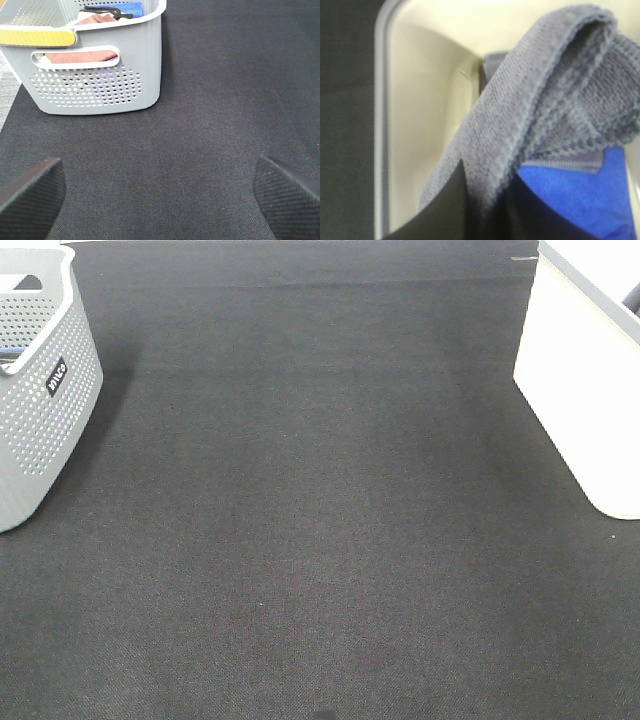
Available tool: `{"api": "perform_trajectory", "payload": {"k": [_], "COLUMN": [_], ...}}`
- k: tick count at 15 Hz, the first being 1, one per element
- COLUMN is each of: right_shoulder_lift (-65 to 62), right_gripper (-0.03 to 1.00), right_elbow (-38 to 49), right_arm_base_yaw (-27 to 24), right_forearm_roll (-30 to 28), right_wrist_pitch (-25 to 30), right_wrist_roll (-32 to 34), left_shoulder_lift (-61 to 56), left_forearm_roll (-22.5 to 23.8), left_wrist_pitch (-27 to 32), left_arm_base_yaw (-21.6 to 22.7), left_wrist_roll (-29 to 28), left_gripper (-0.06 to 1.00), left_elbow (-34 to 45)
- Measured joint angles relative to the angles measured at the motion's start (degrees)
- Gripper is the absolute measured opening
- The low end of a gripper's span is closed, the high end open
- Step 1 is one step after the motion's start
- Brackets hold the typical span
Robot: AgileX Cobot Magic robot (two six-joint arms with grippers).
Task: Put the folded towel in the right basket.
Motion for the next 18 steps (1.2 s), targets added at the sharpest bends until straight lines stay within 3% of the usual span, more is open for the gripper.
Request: {"api": "perform_trajectory", "payload": {"k": [1,4,5,8,13,15,16,18], "right_shoulder_lift": [1.2,2.5,2.5,0.3,-6.2,-9.8,-9.8,-15.2], "right_gripper": [0.22,0.61,0.65,0.68,0.68,0.68,0.68,0.68], "right_elbow": [0.1,0.1,0.1,0.1,0.1,1.5,1.5,7.4], "right_arm_base_yaw": [0.0,0.0,0.1,2.2,13.2,18.6,18.6,22.2], "right_forearm_roll": [-1.2,-3.6,-3.2,-2.7,-5.9,-10.1,-10.1,-11.9], "right_wrist_pitch": [0.0,-0.1,-0.1,-0.1,0.0,0.0,0.0,-0.1], "right_wrist_roll": [1.2,2.9,3.0,3.0,4.2,5.6,5.6,6.0], "left_shoulder_lift": [0.0,0.0,0.0,0.0,0.0,0.0,0.0,0.0], "left_forearm_roll": [0.0,0.0,0.0,0.0,0.0,0.0,0.0,0.0], "left_wrist_pitch": [0.0,0.0,0.0,0.0,0.0,0.0,0.0,0.0], "left_arm_base_yaw": [0.0,0.0,0.0,0.0,0.0,0.0,0.0,0.0], "left_wrist_roll": [0.0,0.0,0.0,0.0,0.0,0.0,0.0,0.0], "left_gripper": [0.97,0.97,0.97,0.97,0.97,0.97,0.97,0.97], "left_elbow": [0.0,0.0,0.0,0.0,0.0,0.0,0.0,0.0]}}
